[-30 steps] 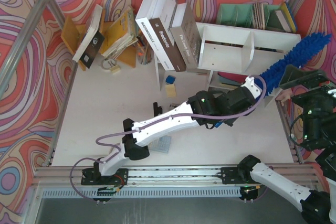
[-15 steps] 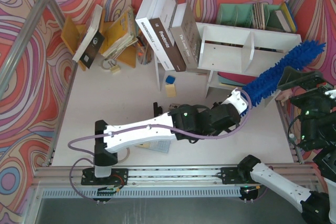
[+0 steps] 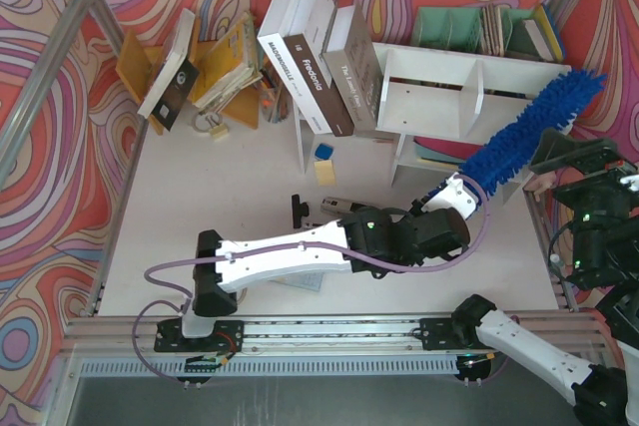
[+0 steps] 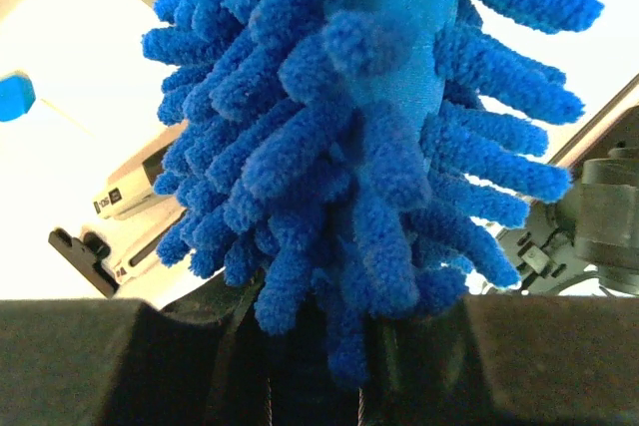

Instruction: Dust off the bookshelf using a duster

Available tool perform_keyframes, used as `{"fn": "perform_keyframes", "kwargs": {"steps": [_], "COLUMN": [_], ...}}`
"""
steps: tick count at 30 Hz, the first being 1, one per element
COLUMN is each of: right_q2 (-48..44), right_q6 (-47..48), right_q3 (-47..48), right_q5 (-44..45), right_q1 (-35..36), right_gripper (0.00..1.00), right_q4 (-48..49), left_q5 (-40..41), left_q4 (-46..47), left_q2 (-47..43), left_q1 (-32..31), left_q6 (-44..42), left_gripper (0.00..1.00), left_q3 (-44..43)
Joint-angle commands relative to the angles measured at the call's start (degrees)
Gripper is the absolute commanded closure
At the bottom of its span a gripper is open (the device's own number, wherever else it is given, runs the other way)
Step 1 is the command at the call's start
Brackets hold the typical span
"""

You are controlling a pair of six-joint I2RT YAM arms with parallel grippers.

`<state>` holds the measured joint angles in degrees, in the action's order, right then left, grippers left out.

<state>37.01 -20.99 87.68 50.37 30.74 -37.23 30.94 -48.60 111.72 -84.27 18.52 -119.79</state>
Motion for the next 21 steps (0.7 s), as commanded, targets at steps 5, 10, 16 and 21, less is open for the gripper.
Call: {"fn": "perform_keyframes", "kwargs": {"steps": [5, 10, 16, 21], "right_q2": [-1.00, -0.95, -0.73, -0.64], "right_q6": [-1.12, -1.14, -1.12, -1.08], "right_q3": [-0.12, -0.53, -0.69, -0.96], "right_q5": [0.87, 1.11, 1.10, 1.13], "right_q1": [0.02, 0.01, 0.02, 0.03], "right_gripper": [0.01, 0.01, 0.01, 0.01], "right_q4": [-1.03, -0.87, -0.57, -0.33], "left_q5": [-0.61, -2.22, -3.34, -2.84], "left_q4": [-2.19, -4.06, -5.53, -4.92], "left_q2": [4.50, 6.11, 5.29, 2.88], "left_q1": [1.22, 1.39, 1.41, 1.39], "left_q6": [2.59, 2.81, 4.28, 5.13], "left_gripper": [1.00, 1.00, 1.00, 1.00], "left_q3": [-1.71, -1.70, 0.53, 4.75]}}
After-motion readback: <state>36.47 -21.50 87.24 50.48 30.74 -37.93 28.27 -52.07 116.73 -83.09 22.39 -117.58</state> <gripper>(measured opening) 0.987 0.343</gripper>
